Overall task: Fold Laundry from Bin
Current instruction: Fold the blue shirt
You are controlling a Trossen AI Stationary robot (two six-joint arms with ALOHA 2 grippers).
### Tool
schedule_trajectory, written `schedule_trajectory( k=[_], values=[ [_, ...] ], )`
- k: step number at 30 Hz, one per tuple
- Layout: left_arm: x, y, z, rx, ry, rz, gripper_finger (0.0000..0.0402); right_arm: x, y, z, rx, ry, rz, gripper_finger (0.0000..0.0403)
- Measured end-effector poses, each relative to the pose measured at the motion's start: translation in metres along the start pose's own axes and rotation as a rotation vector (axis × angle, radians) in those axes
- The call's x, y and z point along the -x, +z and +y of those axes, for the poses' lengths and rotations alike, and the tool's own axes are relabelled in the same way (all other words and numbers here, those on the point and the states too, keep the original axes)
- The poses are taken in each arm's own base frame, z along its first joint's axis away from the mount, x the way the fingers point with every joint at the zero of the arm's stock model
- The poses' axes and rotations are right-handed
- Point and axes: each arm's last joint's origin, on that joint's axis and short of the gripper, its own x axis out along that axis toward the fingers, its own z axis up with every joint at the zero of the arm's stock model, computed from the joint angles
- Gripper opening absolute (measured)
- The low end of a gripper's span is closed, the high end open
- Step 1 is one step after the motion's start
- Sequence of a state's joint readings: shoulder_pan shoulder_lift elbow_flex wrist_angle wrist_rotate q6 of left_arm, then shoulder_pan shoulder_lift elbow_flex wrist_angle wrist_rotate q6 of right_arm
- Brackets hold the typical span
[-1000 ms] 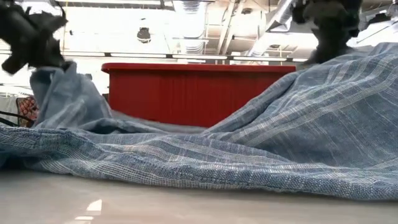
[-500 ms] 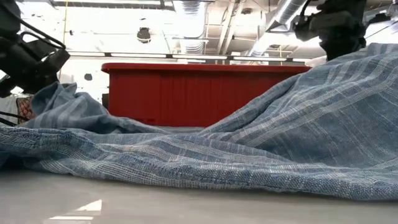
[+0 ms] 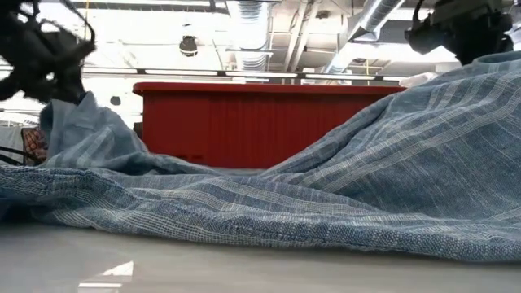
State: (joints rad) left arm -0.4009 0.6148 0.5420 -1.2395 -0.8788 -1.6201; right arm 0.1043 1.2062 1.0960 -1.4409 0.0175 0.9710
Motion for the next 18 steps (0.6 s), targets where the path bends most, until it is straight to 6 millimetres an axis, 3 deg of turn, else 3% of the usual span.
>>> schedule_trajectory(
  k=[7, 13, 18],
  values=[
    [0.040, 0.055, -0.009, 0.061, -0.052, -0.176, 0.0135, 0.014, -0.005, -0.020, -0.105, 0.046, -0.047, 0.0141],
    [0.080, 0.105, -0.024, 0.013, -0.197, -0.287, 0.0135, 0.041, -0.012, -0.031, -0.124, 0.162, -0.130, 0.0135],
    [0.103, 0.124, -0.051, -0.150, -0.548, -0.196, 0.0135, 0.073, -0.012, -0.020, -0.026, 0.382, -0.274, 0.0132]
  ],
)
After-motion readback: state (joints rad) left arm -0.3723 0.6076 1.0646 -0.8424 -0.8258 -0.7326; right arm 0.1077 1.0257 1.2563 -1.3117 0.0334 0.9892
